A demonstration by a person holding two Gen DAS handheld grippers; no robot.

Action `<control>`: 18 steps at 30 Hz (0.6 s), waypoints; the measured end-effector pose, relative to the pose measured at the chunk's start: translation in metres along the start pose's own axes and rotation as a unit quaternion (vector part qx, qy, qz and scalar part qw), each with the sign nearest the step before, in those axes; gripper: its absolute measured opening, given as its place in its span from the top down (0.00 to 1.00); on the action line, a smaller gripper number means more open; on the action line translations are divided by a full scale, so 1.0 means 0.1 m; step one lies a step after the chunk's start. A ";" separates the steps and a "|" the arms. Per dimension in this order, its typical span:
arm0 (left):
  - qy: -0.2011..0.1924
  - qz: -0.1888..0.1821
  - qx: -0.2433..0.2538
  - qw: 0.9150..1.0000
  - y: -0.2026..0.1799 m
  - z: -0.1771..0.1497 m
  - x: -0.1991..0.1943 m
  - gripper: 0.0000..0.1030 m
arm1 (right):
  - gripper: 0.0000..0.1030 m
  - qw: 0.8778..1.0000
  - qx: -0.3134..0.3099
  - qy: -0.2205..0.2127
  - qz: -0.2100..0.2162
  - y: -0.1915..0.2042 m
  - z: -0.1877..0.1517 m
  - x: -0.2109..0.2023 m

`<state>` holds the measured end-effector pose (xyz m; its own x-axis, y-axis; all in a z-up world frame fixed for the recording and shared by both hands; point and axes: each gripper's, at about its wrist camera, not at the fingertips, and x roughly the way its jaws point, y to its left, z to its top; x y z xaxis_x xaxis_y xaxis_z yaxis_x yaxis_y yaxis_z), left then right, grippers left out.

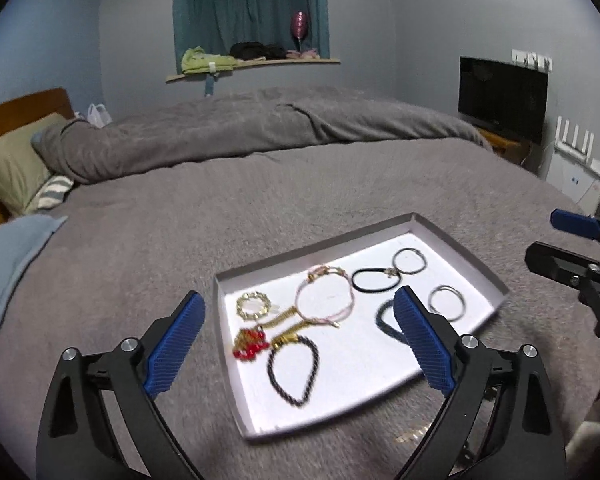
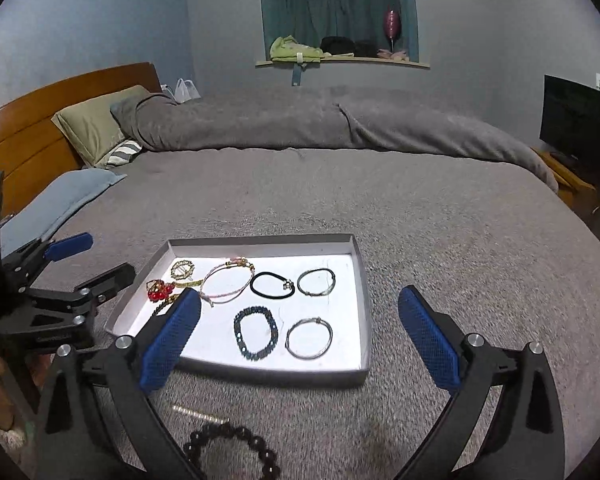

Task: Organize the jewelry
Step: 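Move both tools back toward the dark bead bracelet and pearl pin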

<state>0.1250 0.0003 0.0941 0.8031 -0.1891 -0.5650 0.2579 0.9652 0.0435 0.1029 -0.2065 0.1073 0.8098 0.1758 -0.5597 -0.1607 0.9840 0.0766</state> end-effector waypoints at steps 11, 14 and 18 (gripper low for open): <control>-0.021 0.004 -0.017 1.000 -0.08 -0.50 -0.38 0.07 | 0.05 1.000 0.023 -0.013 -0.007 -0.10 -0.35 -0.27; -0.014 0.002 -0.030 0.999 -0.08 -0.66 -0.34 0.06 | 0.05 0.999 0.028 -0.014 -0.012 -0.12 -0.49 -0.26; 0.006 0.013 -0.037 0.999 -0.08 -0.86 -0.23 0.06 | 0.05 0.999 0.047 -0.012 -0.016 -0.14 -0.73 -0.17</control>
<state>0.0584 0.0122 0.0356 0.8024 -0.1618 -0.5744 0.1963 0.9805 -0.0019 0.0499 -0.2249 0.0557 0.8274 0.1428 -0.5432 -0.0812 0.9874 0.1358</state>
